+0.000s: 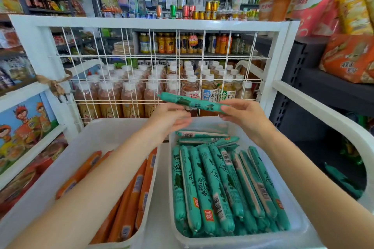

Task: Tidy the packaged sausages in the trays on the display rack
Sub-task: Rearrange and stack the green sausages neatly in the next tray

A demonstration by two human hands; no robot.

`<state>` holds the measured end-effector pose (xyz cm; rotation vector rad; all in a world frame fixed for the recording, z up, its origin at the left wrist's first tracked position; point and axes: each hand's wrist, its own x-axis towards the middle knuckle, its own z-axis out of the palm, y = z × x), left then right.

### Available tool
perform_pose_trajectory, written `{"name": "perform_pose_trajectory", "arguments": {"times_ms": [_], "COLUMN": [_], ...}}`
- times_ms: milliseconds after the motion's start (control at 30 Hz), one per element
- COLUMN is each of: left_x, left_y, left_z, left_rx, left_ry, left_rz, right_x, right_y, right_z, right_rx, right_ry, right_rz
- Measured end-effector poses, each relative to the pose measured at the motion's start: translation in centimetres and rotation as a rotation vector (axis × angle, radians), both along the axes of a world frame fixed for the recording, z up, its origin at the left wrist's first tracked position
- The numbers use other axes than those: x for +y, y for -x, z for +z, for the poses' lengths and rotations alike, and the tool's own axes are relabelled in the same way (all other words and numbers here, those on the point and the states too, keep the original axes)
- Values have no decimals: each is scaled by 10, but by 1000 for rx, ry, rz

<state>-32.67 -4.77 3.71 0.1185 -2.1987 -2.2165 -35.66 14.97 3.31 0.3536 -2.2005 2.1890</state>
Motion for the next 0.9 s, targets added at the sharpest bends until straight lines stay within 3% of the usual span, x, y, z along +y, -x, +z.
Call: {"name": "perform_pose_trajectory", "arguments": {"times_ms": [67,100,233,300,367,433,567,633,767,900], "left_x": [-6,-9,-14,-15,-16,-16,-10,-6,-2,-1], "left_y": [-1,-2,-9,-11,-12,-12,-14,-15,-17,-21], "left_z": [-6,-8,-17,-23,-26,-26,-27,-28,-28,-25], "left_rx": [72,103,127,129,146,158,166,169,187,217], "left_ry": [492,624,867,964,986,977,982,990,992,972], "left_rz": [-45,-64,-204,-251,-244,-232,-255,-264,-268,-265], "right_x": [12,16,15,11,8,4,-9,-13,-10,2], "right_y": [13,18,29,30,27,17,-7,-11,-11,-17], "right_z": [-5,-8,-21,-27,-26,-19,-19,-24,-25,-12], "right_rx": [-48,-63,-73,97,283,333,180,132,104,-27], "right_ry": [-65,-125,-451,-894,-1127,-1119,-1215,-1301,-1295,-1050], "right_rz": [-128,-159,-118,-117,-152,-105,365,477,473,440]}}
